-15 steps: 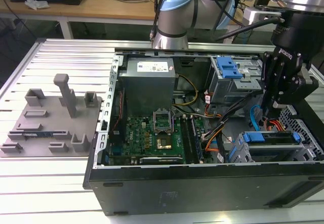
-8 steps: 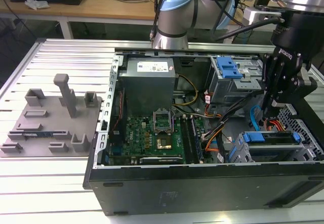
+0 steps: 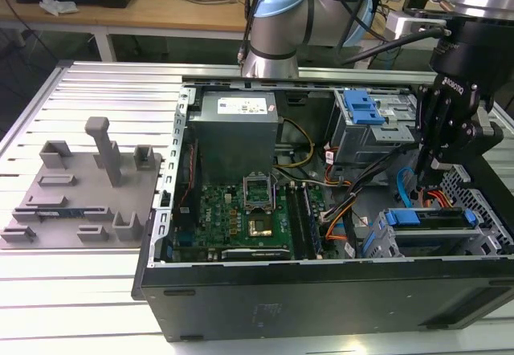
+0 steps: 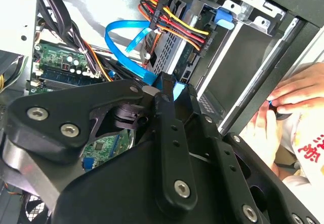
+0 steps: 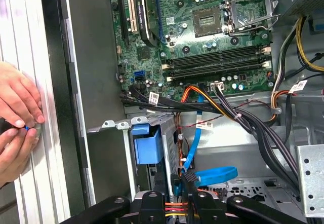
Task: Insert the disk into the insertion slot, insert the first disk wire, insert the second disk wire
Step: 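Insert the second disk wire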
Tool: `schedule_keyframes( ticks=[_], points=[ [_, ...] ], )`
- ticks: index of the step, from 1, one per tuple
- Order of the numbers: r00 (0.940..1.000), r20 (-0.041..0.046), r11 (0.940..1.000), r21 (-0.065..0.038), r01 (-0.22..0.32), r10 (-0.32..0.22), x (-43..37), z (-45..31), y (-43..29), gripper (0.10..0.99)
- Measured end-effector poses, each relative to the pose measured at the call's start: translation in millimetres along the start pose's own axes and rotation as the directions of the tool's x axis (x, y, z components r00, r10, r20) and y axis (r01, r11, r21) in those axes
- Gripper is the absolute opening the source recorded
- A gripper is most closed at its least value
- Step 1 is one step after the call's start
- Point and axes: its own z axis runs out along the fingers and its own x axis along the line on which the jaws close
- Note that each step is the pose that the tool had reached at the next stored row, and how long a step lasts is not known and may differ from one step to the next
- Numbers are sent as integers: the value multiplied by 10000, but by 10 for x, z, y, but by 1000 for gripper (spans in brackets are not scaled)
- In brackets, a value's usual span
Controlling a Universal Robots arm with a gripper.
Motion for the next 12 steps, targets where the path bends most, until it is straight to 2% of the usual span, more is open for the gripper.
schedule_keyframes(
  ticks=[2,3,4,12],
  points=[
    [10000,0,10000,0,0,0,0,0,0,263],
    [10000,0,10000,0,0,0,0,0,0,192],
    [10000,0,10000,0,0,0,0,0,0,161],
    [10000,12,10000,0,1,-1,5,4,-1,161]
  ],
)
